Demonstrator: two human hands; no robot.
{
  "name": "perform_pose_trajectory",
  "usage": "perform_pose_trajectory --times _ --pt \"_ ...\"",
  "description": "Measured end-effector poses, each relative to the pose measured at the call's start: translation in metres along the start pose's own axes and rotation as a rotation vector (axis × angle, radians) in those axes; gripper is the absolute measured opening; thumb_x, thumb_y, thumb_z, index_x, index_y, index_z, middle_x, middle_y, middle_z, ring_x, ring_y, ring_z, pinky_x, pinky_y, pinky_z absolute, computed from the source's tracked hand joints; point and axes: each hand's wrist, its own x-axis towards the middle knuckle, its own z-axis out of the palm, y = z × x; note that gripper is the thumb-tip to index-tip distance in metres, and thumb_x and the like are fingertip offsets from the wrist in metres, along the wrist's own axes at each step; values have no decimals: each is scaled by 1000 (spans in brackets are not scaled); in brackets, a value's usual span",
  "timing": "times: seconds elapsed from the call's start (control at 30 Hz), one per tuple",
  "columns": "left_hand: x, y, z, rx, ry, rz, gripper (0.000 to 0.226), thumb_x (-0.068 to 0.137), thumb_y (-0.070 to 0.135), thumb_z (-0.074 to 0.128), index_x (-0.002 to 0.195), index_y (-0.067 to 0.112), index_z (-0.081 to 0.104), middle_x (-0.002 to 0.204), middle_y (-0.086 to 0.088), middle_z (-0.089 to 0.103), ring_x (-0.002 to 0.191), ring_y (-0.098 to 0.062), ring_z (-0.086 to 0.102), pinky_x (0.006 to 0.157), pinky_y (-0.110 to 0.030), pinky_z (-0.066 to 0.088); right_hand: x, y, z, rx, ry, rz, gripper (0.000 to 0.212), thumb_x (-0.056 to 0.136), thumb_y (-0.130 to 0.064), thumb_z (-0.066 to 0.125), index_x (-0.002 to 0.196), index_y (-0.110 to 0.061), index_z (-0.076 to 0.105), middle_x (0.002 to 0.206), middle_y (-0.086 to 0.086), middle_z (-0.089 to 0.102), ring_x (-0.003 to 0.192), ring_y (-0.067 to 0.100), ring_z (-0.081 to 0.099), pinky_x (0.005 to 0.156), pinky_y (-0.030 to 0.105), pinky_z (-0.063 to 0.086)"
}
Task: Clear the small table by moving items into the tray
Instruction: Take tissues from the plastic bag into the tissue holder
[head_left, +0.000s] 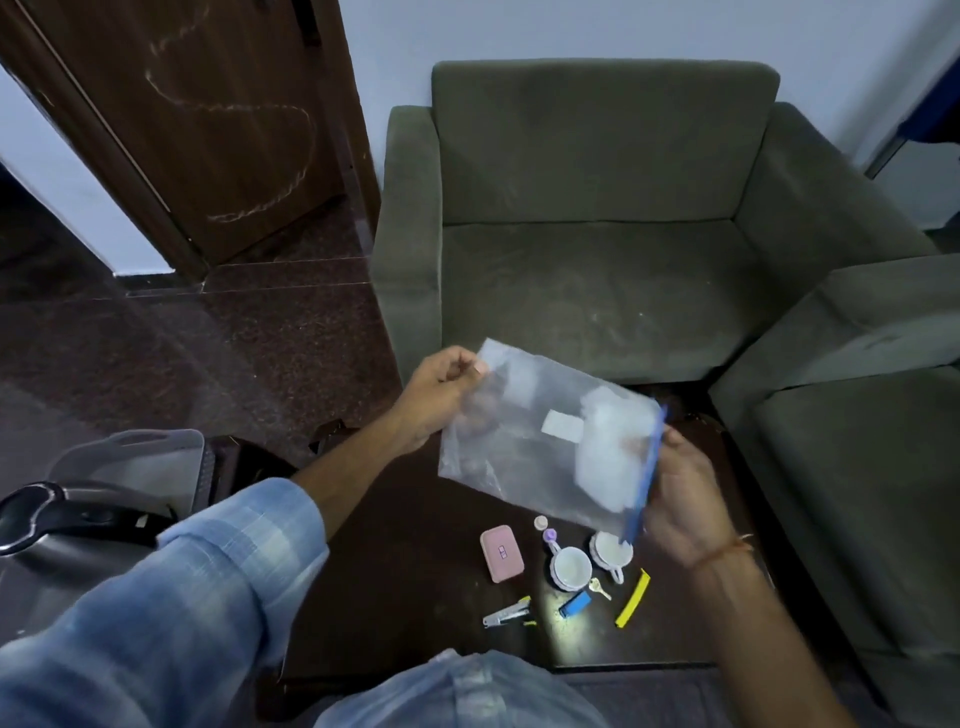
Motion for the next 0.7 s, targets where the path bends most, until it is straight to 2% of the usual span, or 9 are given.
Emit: perform_pose_trajectory --times 0.03,0.13,0.2,0.27,0.33,0.47,0.53,0.6,0.7 --pt "0 -4 -1 -72 11 -9 13 98 17 58 94 6 62 90 -8 72 79 -19 68 68 -38 61 2 -6 -7 64 25 -3 37 79 -1 59 116 2 60 113 22 64 97 31 62 87 47 53" --pt "0 -16 -4 -248 70 -27 11 98 13 56 87 12 56 81 -2 75 68 -19 72 57 -42 61 9 -31 -39 164 40 6 38 85 2 41 116 -9 60 103 10 67 85 22 63 67 26 55" --pt "0 -25 -6 -273 123 -2 12 99 16 55 87 13 55 81 -3 75 68 -19 72 58 -41 61 18 -38 -57 151 -9 21 36 88 0 38 106 -13 65 94 2 71 78 16 66 67 25 55" --pt "0 -31 -9 -308 166 13 13 100 16 53 88 13 54 81 -2 74 68 -18 72 60 -38 61 32 -35 -70 -2 33 49 23 90 -2 45 93 -14 65 88 5 71 75 21 66 68 36 58" --pt "1 -37 -10 -371 204 2 13 101 18 51 88 14 53 83 -2 75 69 -20 72 60 -40 62 50 -26 -80 -190 78 55 18 85 2 58 92 -12 67 94 12 70 79 27 67 70 40 58" --pt "3 -46 -11 -423 294 -40 13 100 24 54 88 18 56 89 1 74 79 -19 72 69 -45 62 95 9 -94 -504 140 120 37 73 1 75 106 -12 65 105 13 70 78 23 70 60 31 58" --pt "2 -51 -10 -419 301 -48 13 101 26 52 90 19 56 94 -1 73 87 -19 71 75 -45 61 120 29 -98 -663 190 154 39 68 -6 81 101 -16 63 105 11 70 86 25 69 71 37 59" --pt "0 -54 -7 -412 309 -52 13 102 25 49 92 19 54 96 -4 73 90 -18 71 73 -40 60 143 47 -99 -816 229 167 29 65 -12 82 84 -23 62 100 9 72 89 26 70 79 41 60" --pt "-3 -57 -2 -406 343 -64 15 104 22 45 92 17 53 91 -2 74 84 -14 71 68 -32 59 176 69 -100 -1012 219 166 17 67 -14 77 76 -22 64 98 6 73 92 24 69 83 37 58"
